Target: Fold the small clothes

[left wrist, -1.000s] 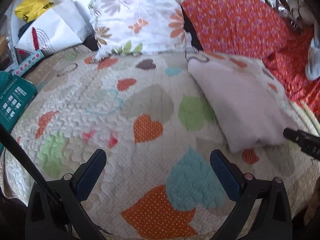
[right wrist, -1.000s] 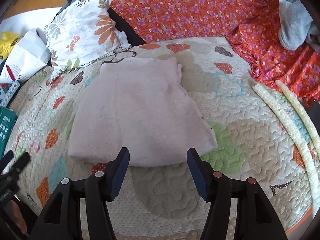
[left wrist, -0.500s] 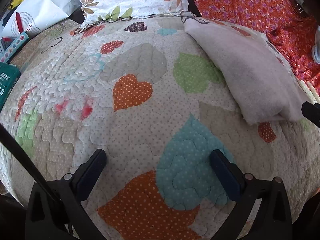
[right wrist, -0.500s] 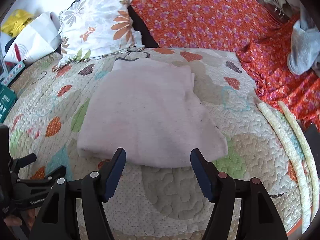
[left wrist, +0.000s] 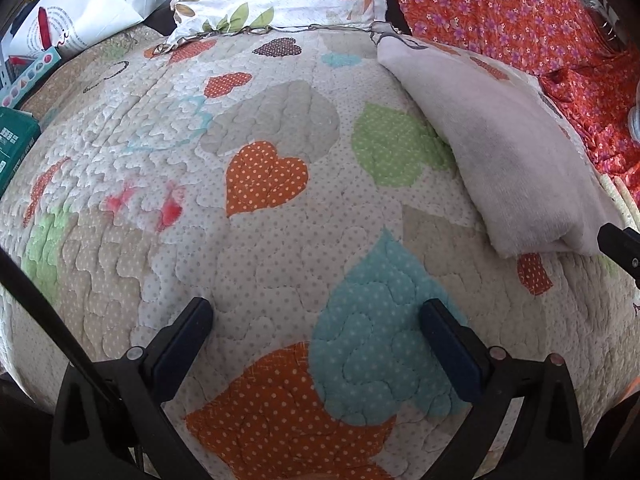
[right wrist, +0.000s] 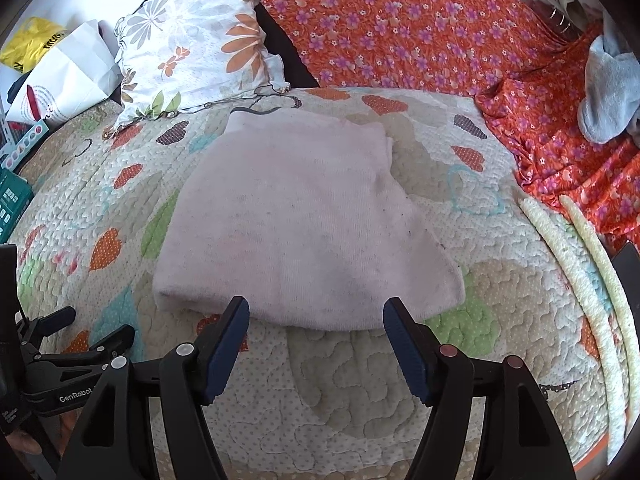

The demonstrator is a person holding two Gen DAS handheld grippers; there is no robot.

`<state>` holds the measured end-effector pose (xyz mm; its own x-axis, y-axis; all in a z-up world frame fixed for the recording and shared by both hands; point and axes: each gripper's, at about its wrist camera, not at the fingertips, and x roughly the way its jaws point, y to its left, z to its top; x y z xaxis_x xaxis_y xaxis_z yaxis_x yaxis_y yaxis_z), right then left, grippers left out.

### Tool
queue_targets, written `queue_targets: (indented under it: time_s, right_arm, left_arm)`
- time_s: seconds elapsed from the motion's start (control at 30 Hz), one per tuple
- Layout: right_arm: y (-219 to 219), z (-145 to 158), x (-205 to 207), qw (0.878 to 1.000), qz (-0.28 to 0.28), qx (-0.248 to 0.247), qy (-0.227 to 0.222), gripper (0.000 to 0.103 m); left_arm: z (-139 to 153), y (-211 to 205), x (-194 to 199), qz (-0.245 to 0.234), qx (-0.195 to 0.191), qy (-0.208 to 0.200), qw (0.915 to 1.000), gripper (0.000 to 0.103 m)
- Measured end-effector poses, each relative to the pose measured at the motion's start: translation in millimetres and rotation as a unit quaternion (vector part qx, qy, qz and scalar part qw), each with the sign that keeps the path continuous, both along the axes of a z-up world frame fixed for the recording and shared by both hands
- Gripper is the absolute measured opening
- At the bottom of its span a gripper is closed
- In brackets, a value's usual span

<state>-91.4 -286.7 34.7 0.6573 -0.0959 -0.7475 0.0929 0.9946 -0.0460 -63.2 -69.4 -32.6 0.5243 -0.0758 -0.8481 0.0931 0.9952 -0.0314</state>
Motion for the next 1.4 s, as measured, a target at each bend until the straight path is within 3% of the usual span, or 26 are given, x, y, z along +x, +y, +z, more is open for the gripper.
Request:
queue_targets:
  time_s: [0.27, 0.53, 0.87, 1.4]
  right_arm:
    - [2.2, 1.8, -3.7, 1.000, -0.001, -0.006, -0.007, 0.074]
    - [3.3, -0.7, -2.9, 1.000, -0.005, -0.013, -0.004, 0.074]
    - [8.5, -13.3, 2.8, 0.997, -0.024, -0.076, 0.023, 0.074]
    - [1.0, -22.9, 5.7, 0.991, -0.050, -0.107, 0.056, 0.076]
  left_arm:
    - [8.0, 1.5, -5.7, 0.007, -0.005, 0.001, 1.0000, 0.103]
    - [26.3, -0.4, -13.8, 0.000, 0.001, -0.036, 0.9994, 0.103]
    - [40.2, 0.6, -19.3, -0.002, 0.007, -0.063, 0.9980, 0.103]
    - [36.6, 4.6, -15.7, 0.011, 0.008, -0.053, 0.9985, 0.103]
